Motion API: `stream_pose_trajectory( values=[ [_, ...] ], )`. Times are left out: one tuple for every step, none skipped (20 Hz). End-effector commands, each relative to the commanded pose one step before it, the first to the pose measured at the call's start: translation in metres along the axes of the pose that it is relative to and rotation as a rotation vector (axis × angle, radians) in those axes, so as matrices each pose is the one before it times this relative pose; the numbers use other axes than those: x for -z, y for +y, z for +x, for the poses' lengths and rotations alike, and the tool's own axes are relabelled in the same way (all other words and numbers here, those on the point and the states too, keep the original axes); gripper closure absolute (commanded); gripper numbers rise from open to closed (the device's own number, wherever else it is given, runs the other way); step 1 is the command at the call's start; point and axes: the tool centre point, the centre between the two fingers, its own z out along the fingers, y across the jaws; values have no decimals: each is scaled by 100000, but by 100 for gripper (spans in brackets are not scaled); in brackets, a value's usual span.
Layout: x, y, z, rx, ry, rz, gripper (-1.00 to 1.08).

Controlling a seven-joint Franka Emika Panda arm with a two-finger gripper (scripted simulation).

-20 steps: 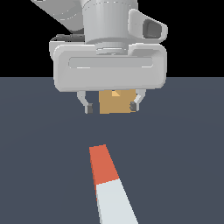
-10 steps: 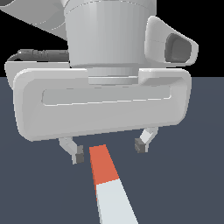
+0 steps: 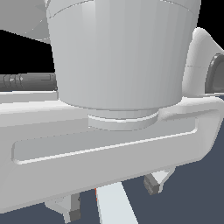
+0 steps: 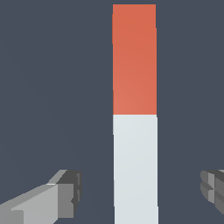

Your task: Insert the peg into the horizontal hole in a box.

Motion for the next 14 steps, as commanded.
stream_pose_trajectory(
  values=[
    [-217,36,-486,870,-19,1,-92],
    [-35,16,-81,119,-5,13,-92],
    [-8,6,-56,0,0,0,-92],
    [13,40,30,0,0,0,-92],
    [10,23,32,0,0,0,-92],
    [-12,-88,-17,-188,0,51,-92],
    [-36,0,0,0,0,0,-92],
    [-108,-1,0,0,0,0,-92],
    [-180,-2,-1,0,0,0,-92],
    [-251,-3,0,0,0,0,-92],
    [-322,-5,0,0,0,0,-92],
    [-392,-7,1,0,0,0,-92],
    [-449,14,37,66,-3,-21,-92],
    [-529,-13,4,0,0,0,-92]
  ],
)
